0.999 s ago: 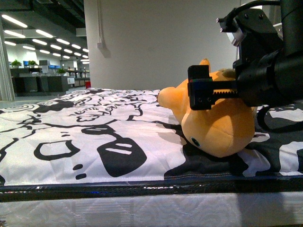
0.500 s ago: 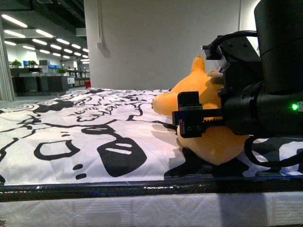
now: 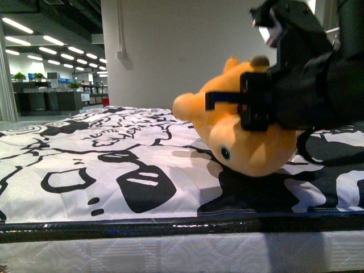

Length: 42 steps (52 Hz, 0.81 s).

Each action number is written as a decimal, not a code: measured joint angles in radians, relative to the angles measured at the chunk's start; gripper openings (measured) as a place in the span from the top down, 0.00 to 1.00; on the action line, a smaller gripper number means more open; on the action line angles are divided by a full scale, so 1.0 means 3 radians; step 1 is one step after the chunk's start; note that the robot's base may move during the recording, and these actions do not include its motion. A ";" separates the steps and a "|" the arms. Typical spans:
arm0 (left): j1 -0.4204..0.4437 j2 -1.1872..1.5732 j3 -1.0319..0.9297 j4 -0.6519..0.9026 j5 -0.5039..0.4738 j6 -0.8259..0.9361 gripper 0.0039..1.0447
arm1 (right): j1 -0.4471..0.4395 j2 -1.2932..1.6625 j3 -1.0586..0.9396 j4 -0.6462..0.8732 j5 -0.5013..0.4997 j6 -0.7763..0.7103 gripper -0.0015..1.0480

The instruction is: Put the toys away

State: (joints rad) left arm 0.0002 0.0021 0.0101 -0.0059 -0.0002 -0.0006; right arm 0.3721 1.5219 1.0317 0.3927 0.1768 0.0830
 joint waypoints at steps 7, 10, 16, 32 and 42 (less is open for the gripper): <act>0.0000 0.0000 0.0000 0.0000 0.0000 0.0000 0.06 | -0.0125 -0.0340 0.0036 -0.0122 -0.0267 0.0001 0.91; 0.0000 0.0000 0.0000 0.0000 0.0000 0.0000 0.06 | -0.0240 -0.0565 0.0036 -0.0201 -0.0445 0.0006 0.92; 0.0000 0.0000 0.0000 0.0000 0.0000 0.0000 0.06 | -0.0576 -0.1144 -0.0080 -0.0346 -0.0922 0.0037 0.92; 0.0000 0.0000 0.0000 0.0000 0.0000 0.0000 0.06 | -0.1771 -0.2688 -0.1157 -0.0462 -0.2221 0.0237 0.93; 0.0000 0.0000 0.0000 0.0000 0.0000 0.0000 0.06 | -0.1724 -0.3527 -0.1962 -0.0613 -0.1943 0.0238 0.93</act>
State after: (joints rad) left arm 0.0002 0.0021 0.0101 -0.0059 -0.0002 -0.0006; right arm -0.1452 0.4637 0.4431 0.2089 -0.4061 0.1543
